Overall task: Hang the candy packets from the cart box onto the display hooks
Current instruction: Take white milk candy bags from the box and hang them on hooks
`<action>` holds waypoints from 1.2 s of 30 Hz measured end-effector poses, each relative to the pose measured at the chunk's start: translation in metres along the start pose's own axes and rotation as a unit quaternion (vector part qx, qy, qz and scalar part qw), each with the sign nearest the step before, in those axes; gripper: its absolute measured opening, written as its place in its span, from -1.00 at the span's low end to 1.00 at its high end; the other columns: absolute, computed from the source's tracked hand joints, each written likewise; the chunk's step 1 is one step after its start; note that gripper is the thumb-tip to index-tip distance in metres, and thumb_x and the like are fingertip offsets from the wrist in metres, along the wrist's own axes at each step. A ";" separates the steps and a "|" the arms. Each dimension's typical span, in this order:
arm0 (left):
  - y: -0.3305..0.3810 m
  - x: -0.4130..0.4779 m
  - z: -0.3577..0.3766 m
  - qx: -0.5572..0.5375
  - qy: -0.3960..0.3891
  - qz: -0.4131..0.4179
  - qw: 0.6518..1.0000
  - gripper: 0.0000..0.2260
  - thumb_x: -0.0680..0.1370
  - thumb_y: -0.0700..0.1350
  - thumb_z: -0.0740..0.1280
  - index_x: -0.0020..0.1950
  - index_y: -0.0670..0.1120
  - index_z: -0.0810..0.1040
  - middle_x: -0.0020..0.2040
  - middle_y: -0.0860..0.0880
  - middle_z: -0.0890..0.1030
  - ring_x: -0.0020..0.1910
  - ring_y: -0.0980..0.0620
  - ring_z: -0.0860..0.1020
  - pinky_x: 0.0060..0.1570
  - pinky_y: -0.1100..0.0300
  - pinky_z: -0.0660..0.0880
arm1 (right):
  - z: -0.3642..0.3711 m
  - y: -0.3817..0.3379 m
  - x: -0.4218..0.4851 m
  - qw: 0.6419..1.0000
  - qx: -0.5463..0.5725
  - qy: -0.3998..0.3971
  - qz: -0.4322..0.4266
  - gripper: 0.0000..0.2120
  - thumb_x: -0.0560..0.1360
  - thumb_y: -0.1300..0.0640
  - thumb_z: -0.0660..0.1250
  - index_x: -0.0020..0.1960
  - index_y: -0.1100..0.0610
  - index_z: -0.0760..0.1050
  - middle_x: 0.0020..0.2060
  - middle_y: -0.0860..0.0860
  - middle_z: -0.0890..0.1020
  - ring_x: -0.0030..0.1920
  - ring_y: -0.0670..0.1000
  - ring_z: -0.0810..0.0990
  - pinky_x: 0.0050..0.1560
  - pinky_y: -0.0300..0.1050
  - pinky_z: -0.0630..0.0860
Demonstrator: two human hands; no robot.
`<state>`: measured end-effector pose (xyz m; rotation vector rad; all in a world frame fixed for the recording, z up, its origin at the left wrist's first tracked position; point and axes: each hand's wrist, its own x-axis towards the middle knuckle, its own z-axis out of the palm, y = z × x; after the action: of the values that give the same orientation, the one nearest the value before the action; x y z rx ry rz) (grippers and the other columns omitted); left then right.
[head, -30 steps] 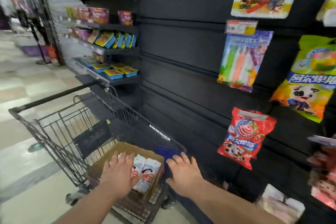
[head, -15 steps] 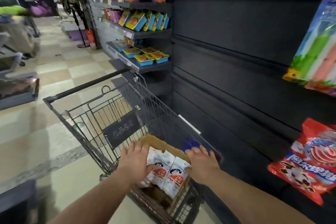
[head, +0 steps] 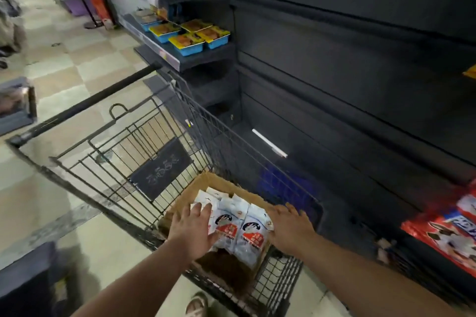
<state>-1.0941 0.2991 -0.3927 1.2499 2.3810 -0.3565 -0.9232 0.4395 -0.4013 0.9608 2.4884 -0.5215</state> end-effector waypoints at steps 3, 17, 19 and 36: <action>-0.004 0.026 0.008 0.014 -0.030 0.013 0.999 -0.28 0.58 0.24 0.14 0.60 -0.02 -0.09 0.60 -0.12 -0.01 0.57 -0.18 -0.07 0.50 -0.16 -0.03 | 0.006 0.001 0.011 0.999 0.032 -0.007 0.029 -0.44 0.56 -0.09 0.18 0.50 0.02 0.13 0.47 0.07 0.24 0.46 0.14 0.20 0.41 0.09 0.19; -0.057 0.163 0.051 0.023 -0.115 0.118 0.986 -0.24 0.52 0.32 0.16 0.57 -0.01 -0.01 0.57 -0.07 0.10 0.54 -0.14 0.07 0.48 -0.14 0.10 | 0.051 -0.019 0.100 0.966 0.123 -0.109 0.197 -0.36 0.58 -0.08 0.16 0.55 0.07 -0.03 0.48 0.15 0.22 0.39 0.20 0.35 0.28 0.06 0.40; -0.063 0.181 0.062 0.026 -0.127 0.125 0.984 -0.25 0.52 0.33 0.16 0.57 -0.01 0.00 0.56 -0.07 0.12 0.54 -0.14 0.09 0.47 -0.13 0.10 | 0.065 -0.025 0.118 0.957 0.149 -0.128 0.212 -0.34 0.57 -0.04 0.19 0.54 0.07 -0.05 0.46 0.16 0.26 0.34 0.19 0.40 0.21 0.01 0.46; -0.049 0.277 0.172 -0.215 -0.233 0.027 0.948 -0.46 0.53 0.06 0.37 0.43 -0.11 0.31 0.34 -0.14 0.43 0.27 -0.11 0.48 0.00 0.15 0.46 | 0.179 -0.038 0.209 0.758 0.468 -0.076 0.448 -0.35 0.53 0.10 0.33 0.50 0.10 0.08 0.40 0.15 0.26 0.31 0.18 0.40 0.26 0.04 0.44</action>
<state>-1.2312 0.4000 -0.6755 0.9055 1.8814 -0.0885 -1.0464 0.4396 -0.6504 2.1461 1.2065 -1.4188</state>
